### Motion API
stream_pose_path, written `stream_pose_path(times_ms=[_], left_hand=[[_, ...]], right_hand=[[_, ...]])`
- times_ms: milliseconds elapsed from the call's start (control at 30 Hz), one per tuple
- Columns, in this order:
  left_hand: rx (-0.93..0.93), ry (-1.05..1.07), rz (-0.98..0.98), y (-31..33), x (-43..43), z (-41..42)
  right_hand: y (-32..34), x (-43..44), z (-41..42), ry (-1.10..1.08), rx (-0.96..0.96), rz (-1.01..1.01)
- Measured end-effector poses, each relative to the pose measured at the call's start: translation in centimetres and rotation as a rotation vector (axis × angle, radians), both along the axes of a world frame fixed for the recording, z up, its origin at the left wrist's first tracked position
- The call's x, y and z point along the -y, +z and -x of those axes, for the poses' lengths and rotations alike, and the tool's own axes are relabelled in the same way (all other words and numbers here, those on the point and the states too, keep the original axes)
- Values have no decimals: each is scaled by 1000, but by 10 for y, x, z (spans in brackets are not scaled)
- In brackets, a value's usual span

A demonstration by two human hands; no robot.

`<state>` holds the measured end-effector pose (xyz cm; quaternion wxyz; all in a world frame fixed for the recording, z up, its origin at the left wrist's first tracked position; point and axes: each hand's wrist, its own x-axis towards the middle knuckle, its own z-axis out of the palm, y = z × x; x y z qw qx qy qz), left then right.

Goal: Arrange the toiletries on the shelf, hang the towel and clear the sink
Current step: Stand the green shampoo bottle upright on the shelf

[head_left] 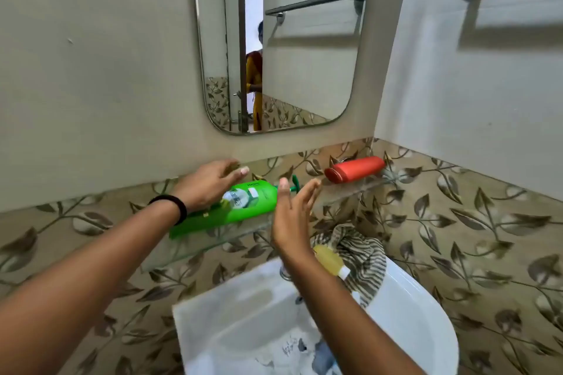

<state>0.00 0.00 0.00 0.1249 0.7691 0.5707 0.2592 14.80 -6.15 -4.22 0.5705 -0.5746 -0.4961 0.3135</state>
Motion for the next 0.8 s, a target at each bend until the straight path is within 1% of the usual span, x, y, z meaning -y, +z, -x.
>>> stream_pose_path(times_ms=[100, 167, 267, 333, 400, 467, 533, 633, 667, 800], left_hand=[[-108, 18, 55, 5, -9, 13], [-201, 4, 98, 5, -16, 20], [-318, 5, 131, -1, -18, 26], [-434, 9, 75, -10, -19, 29], [-460, 4, 20, -15, -20, 29], [-436, -16, 17, -16, -20, 30], [-369, -23, 26, -15, -17, 30], [-128, -63, -19, -17, -7, 33], [-21, -85, -44, -19, -2, 33], [508, -206, -99, -22, 15, 37]], right_hand=[[-10, 3, 37, 54, -313, 102], [-15, 6, 59, 35, -459, 65], [-20, -3, 72, -57, -611, 35], [-23, -2, 80, -27, -699, 30], [-24, -2, 84, -12, -738, 34], [-21, -3, 83, 10, -774, 23], [-20, -3, 81, 61, -783, 15], [-17, -2, 79, 152, -782, 23], [-15, -2, 78, 182, -773, -3], [1, -10, 64, 346, -660, -123]])
